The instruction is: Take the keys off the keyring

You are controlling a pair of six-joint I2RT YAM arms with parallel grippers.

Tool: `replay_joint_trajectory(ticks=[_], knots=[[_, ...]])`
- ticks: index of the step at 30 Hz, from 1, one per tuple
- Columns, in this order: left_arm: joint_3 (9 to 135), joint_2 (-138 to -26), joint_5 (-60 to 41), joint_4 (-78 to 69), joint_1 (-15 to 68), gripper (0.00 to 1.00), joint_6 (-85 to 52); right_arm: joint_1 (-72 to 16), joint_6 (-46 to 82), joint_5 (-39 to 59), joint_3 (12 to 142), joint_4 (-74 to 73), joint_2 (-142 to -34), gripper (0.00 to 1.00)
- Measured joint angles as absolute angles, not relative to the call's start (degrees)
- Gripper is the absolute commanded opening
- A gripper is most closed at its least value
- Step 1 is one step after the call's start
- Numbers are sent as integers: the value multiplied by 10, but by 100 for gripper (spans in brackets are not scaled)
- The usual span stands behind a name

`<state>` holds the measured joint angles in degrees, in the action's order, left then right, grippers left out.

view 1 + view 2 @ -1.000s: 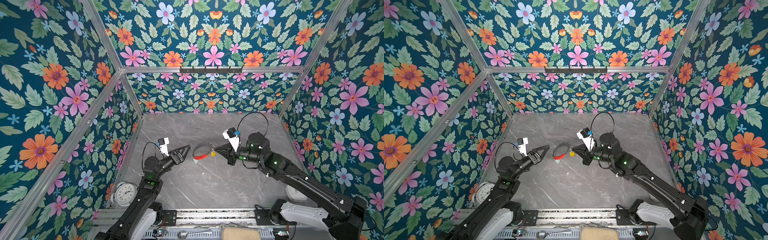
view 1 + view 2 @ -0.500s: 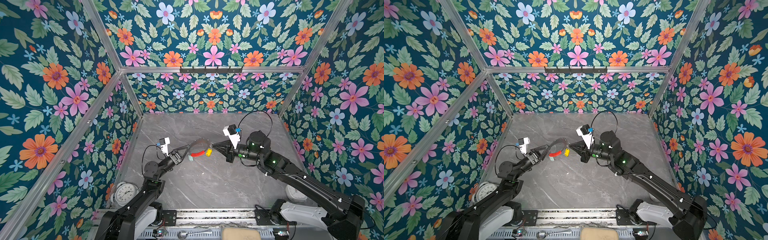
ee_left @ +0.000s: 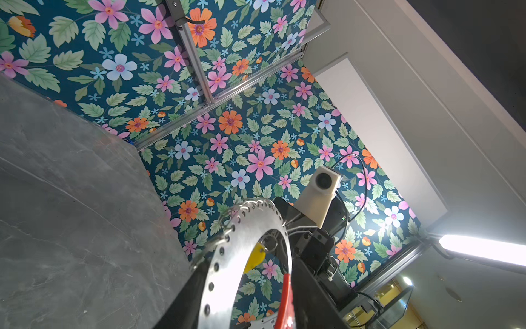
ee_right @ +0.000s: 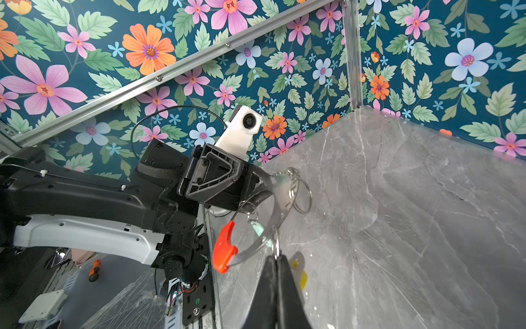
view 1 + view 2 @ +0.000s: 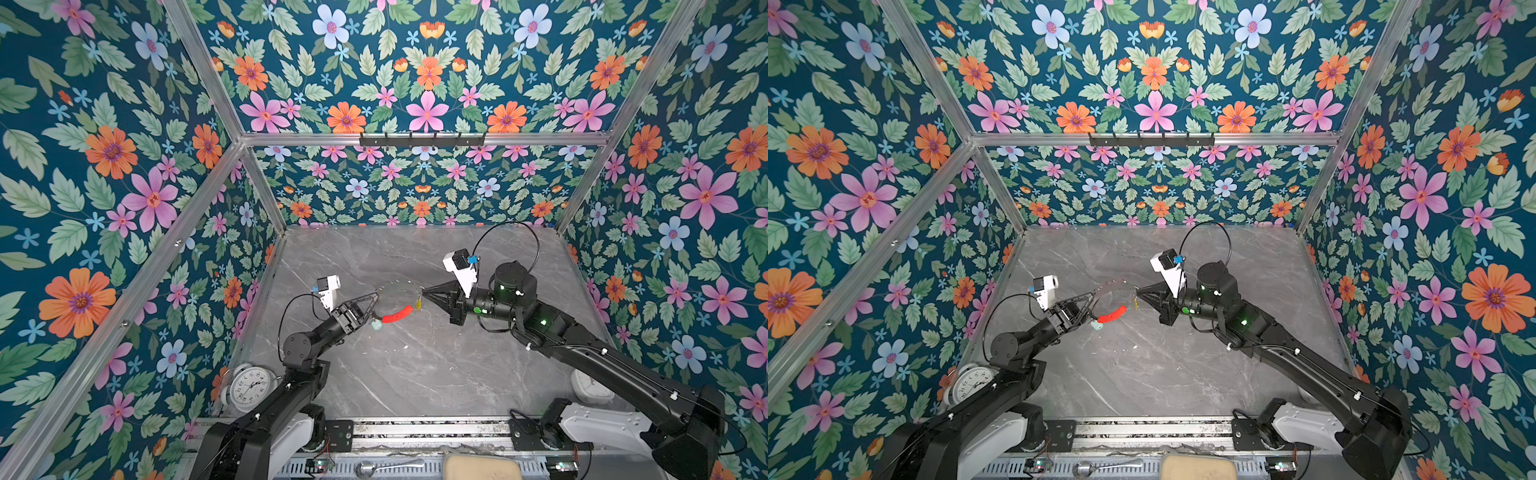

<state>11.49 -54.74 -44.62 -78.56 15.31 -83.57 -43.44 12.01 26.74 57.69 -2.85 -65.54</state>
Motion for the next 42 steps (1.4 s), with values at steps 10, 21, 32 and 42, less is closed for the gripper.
replay_joint_trajectory(ticks=[10,21,32,42], knots=[[152,-481,-463,-637,154,26,-816,-434,120,267,576,-27,-658,0],[210,-462,-494,-455,154,0,-761,-434,113,270,576,-9,-659,0],[203,-481,-528,-484,156,72,-780,-435,103,269,566,7,-647,0],[174,-473,-532,-521,156,88,-785,-434,109,269,573,0,-647,0]])
